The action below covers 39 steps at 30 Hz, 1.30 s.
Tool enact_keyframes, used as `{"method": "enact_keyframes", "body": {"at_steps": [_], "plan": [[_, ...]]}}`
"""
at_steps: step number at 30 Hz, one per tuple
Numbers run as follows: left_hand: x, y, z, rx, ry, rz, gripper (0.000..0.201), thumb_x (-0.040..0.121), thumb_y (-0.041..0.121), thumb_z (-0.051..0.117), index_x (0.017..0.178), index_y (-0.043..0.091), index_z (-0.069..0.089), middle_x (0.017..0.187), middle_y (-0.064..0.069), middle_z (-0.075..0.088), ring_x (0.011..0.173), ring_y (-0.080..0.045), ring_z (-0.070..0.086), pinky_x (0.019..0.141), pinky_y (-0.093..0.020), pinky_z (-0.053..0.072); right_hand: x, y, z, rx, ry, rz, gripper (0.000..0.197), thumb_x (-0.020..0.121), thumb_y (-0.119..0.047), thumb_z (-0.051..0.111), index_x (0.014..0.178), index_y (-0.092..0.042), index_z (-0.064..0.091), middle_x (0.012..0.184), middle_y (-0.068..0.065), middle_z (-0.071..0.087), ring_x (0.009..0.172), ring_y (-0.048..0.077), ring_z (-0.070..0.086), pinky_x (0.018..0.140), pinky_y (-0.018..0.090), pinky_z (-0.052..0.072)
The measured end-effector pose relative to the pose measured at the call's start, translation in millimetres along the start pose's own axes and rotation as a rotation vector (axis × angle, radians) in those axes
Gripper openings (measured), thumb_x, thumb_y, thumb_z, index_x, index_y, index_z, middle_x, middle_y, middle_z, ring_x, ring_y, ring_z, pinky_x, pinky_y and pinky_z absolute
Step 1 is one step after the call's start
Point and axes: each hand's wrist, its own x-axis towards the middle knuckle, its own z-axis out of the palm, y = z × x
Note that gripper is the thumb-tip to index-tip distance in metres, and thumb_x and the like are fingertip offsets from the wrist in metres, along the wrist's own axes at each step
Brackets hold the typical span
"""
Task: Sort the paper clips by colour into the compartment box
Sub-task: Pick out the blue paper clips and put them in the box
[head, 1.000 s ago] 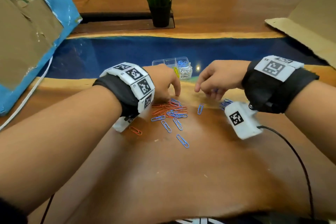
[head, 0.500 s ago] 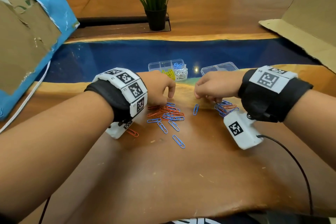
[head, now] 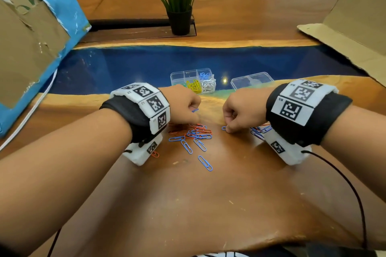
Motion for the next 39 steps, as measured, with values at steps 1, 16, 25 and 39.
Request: {"method": "enact_keyframes", "body": {"at_steps": [1, 16, 25, 39], "plan": [[0.3, 0.0, -1.9, -0.063, 0.011, -0.017, 0.029, 0.08, 0.02, 0.055, 0.059, 0.017, 0.036, 0.058, 0.002, 0.038, 0.06, -0.017, 0.037, 0.054, -0.025, 0.029, 0.9, 0.2, 0.8, 0.003, -0.009, 0.003, 0.017, 0.084, -0.033, 0.064, 0.07, -0.023, 0.06, 0.065, -0.011, 0.055, 0.065, 0.006, 0.05, 0.058, 0.017, 0.039], [26.0, -18.9, -28.8, -0.585, 0.22, -0.242, 0.023, 0.088, 0.006, 0.035, 0.073, 0.02, 0.043, 0.073, -0.001, 0.046, 0.06, -0.02, 0.042, 0.059, -0.029, 0.039, 26.2, -10.0, -30.1, 0.006, -0.002, 0.076, 0.036, 0.092, -0.003, 0.037, 0.124, -0.002, 0.053, 0.112, 0.018, 0.064, 0.082, 0.034, 0.051, 0.064, 0.032, 0.043], [51.7, -23.4, -48.1, -0.412, 0.23, -0.258, 0.032, 0.09, 0.004, 0.049, 0.112, 0.022, 0.064, 0.096, -0.004, 0.066, 0.086, -0.022, 0.064, 0.076, -0.031, 0.053, 74.8, -14.2, -72.9, 0.255, 0.323, 0.159, 0.024, 0.088, -0.008, 0.061, 0.107, -0.016, 0.071, 0.093, 0.0, 0.071, 0.094, 0.02, 0.067, 0.077, 0.03, 0.053], [48.0, -30.6, -44.6, -0.415, 0.352, -0.209, 0.049, 0.084, 0.006, 0.058, 0.13, 0.02, 0.049, 0.115, -0.006, 0.067, 0.106, -0.025, 0.062, 0.091, -0.039, 0.052, 98.6, -26.0, -81.6, 0.348, 0.471, 0.184, 0.021, 0.084, -0.014, 0.066, 0.103, -0.01, 0.072, 0.101, 0.011, 0.072, 0.091, 0.029, 0.07, 0.087, 0.04, 0.056]]}}
